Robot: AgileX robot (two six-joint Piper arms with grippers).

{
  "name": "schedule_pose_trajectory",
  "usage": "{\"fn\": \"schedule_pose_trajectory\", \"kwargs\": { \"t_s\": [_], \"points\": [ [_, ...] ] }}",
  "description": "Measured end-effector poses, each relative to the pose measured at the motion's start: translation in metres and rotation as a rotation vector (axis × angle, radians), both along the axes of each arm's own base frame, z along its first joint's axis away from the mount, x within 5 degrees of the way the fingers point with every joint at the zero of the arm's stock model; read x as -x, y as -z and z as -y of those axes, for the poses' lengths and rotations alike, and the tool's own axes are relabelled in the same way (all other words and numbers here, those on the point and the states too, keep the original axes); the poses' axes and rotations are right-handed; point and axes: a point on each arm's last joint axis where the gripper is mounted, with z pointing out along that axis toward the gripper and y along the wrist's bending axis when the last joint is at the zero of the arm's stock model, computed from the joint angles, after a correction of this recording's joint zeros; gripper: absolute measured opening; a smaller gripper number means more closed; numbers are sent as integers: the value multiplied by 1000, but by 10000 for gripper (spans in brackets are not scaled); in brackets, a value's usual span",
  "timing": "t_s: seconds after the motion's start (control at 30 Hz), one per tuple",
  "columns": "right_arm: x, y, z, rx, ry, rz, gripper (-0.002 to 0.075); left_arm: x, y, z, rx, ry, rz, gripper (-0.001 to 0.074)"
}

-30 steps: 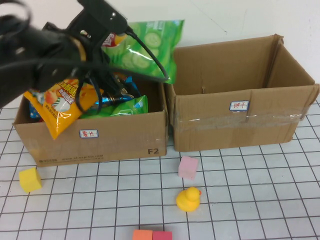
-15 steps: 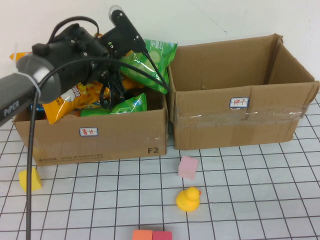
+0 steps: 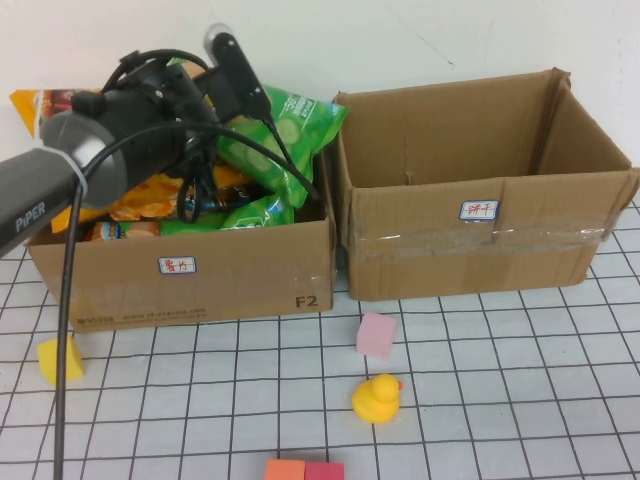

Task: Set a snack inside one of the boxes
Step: Place the potato chip in the potato chip box

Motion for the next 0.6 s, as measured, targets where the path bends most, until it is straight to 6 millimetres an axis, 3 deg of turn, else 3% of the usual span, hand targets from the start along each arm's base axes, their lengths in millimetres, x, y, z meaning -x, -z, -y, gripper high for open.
{"fn": "schedule_pose_trajectory", "kwargs": {
  "t_s": [0.13, 0.23, 0.6],
  "points": [
    [0, 0, 0, 0, 0, 0, -1, -1, -5, -5, 54, -94, 58, 500],
    [0, 0, 0, 0, 0, 0, -1, 2, -12, -8, 78, -130, 91, 549],
    [0, 0, 0, 0, 0, 0, -1, 29, -50, -20, 167, -222, 77, 520]
  ]
}}
